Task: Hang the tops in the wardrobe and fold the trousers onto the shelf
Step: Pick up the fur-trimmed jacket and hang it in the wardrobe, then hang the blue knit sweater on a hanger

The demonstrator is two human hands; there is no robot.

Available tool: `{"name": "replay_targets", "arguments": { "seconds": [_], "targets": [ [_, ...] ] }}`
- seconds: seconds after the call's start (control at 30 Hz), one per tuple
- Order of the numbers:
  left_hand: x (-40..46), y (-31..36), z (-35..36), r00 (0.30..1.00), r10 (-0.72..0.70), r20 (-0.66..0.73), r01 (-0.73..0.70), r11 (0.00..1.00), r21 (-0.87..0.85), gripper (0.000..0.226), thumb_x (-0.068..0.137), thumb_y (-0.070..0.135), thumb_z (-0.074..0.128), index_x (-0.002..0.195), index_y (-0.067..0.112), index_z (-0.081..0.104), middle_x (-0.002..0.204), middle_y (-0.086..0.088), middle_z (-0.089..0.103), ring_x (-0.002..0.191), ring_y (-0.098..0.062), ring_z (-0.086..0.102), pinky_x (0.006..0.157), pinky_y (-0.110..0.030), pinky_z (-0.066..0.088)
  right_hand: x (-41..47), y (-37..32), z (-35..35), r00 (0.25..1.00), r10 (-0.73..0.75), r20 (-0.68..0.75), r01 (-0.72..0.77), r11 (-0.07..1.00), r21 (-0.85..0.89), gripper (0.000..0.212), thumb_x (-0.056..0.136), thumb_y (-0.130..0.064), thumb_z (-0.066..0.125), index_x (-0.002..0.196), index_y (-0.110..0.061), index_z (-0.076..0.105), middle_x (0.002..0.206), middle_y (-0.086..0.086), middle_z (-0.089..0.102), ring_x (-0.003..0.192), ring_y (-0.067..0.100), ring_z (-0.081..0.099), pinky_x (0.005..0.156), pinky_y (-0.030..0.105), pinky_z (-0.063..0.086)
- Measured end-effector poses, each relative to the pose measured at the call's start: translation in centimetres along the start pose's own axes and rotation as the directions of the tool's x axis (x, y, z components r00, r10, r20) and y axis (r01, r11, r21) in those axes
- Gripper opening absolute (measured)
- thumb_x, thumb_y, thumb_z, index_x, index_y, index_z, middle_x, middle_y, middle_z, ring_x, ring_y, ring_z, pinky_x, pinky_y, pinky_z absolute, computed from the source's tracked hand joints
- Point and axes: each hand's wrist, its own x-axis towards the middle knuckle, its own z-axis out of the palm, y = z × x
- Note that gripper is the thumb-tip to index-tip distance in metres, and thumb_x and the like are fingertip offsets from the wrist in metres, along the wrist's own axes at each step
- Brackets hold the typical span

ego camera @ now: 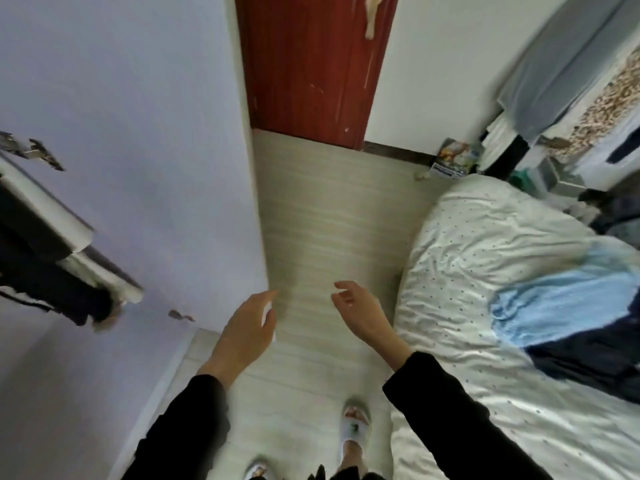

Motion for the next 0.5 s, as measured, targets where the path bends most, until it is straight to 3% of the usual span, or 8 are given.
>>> {"name": "replay_targets", "arguments": {
  "seconds": [0.23, 0.4, 0.5],
  "targets": [
    [7.6, 12.8, 10.9, 0.96, 0.206, 0.191, -0.215, 0.976, 0.028, 0.041, 0.098, 0.019, 0.039, 0.138, 0.011, 0.044, 0.141, -0.004, 0.046, 0.131, -0.017, 0.04, 0.099, -0.013, 0.02, 0.1, 12.2, -12.8, 0.967, 0.187, -0.175, -0.169, 0.979, 0.113, 0.035, 0.095, -0.02, 0.051, 0.129, -0.01, 0.053, 0.118, 0.012, 0.063, 0.107, 0.022, 0.06, 0.084, 0.02, 0.04],
    [13.3, 23.5, 20.4, 0.888, 0.319, 0.331, -0.339, 0.941, 0.004, 0.041, 0.099, 0.015, 0.04, 0.139, 0.019, 0.042, 0.14, -0.003, 0.046, 0.13, -0.018, 0.042, 0.102, -0.021, 0.028, 0.0, 21.9, -23.8, 0.892, 0.3, -0.337, -0.245, 0.95, 0.196, 0.035, 0.096, -0.019, 0.051, 0.129, -0.009, 0.052, 0.117, 0.011, 0.063, 0.108, 0.022, 0.059, 0.078, 0.015, 0.035],
    [15.9, 29.5, 26.6, 0.823, 0.36, 0.44, -0.402, 0.915, 0.004, 0.04, 0.099, 0.016, 0.04, 0.139, 0.018, 0.042, 0.142, -0.004, 0.045, 0.131, -0.019, 0.041, 0.102, -0.024, 0.03, -0.3, 28.4, -29.5, 0.823, 0.398, -0.406, -0.314, 0.913, 0.259, 0.034, 0.097, -0.019, 0.05, 0.129, -0.01, 0.052, 0.117, 0.009, 0.064, 0.109, 0.023, 0.059, 0.085, 0.021, 0.038]
  ]
}}
